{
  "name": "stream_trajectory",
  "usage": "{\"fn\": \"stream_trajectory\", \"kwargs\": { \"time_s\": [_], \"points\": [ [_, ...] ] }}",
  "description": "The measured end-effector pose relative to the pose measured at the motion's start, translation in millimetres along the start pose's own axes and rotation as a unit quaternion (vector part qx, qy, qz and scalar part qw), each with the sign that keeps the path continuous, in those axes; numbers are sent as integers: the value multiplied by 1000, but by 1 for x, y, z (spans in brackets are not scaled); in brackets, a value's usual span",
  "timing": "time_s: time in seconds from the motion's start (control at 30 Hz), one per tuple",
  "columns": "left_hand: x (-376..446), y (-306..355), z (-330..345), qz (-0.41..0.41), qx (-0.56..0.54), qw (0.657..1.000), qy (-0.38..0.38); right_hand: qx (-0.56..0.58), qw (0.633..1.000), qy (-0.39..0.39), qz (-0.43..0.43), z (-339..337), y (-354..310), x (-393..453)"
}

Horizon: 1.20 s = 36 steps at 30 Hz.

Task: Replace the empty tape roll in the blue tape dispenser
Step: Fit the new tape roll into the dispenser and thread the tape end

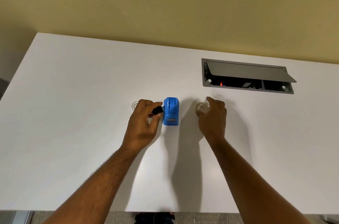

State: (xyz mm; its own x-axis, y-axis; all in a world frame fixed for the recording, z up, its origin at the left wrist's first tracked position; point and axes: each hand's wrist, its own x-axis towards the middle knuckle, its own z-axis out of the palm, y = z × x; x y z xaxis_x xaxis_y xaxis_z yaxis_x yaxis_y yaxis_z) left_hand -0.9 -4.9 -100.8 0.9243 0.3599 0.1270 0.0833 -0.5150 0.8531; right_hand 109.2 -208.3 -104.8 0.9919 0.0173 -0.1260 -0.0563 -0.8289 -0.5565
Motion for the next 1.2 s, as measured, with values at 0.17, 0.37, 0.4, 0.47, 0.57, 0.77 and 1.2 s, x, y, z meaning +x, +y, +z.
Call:
{"fn": "stream_trajectory", "kwargs": {
  "time_s": [0.17, 0.37, 0.4, 0.47, 0.57, 0.77, 1.2],
  "points": [
    [-1, 2, 0, -1, -21, 1000, 5, -66, 995, -73, -16, 4, 17, 12],
    [-1, 4, 0, 4, -24, 1000, 3, -46, 996, -71, -33, 6, 18, 11],
    [-1, 5, 0, 4, -25, 1000, 1, -43, 996, -74, -35, 5, 17, 10],
    [-1, 7, 0, 2, -31, 1000, -1, -18, 997, -72, -32, 1, 11, 6],
    [1, 13, 1, 0, -42, 999, -8, 44, 996, -56, -56, -8, -2, -2],
    [9, 32, 4, -33, -85, 996, -13, 106, 980, -76, -153, -29, -33, -19],
    [10, 54, -2, -42, -110, 993, -15, 187, 954, -150, -180, -47, -60, -40]
  ]
}}
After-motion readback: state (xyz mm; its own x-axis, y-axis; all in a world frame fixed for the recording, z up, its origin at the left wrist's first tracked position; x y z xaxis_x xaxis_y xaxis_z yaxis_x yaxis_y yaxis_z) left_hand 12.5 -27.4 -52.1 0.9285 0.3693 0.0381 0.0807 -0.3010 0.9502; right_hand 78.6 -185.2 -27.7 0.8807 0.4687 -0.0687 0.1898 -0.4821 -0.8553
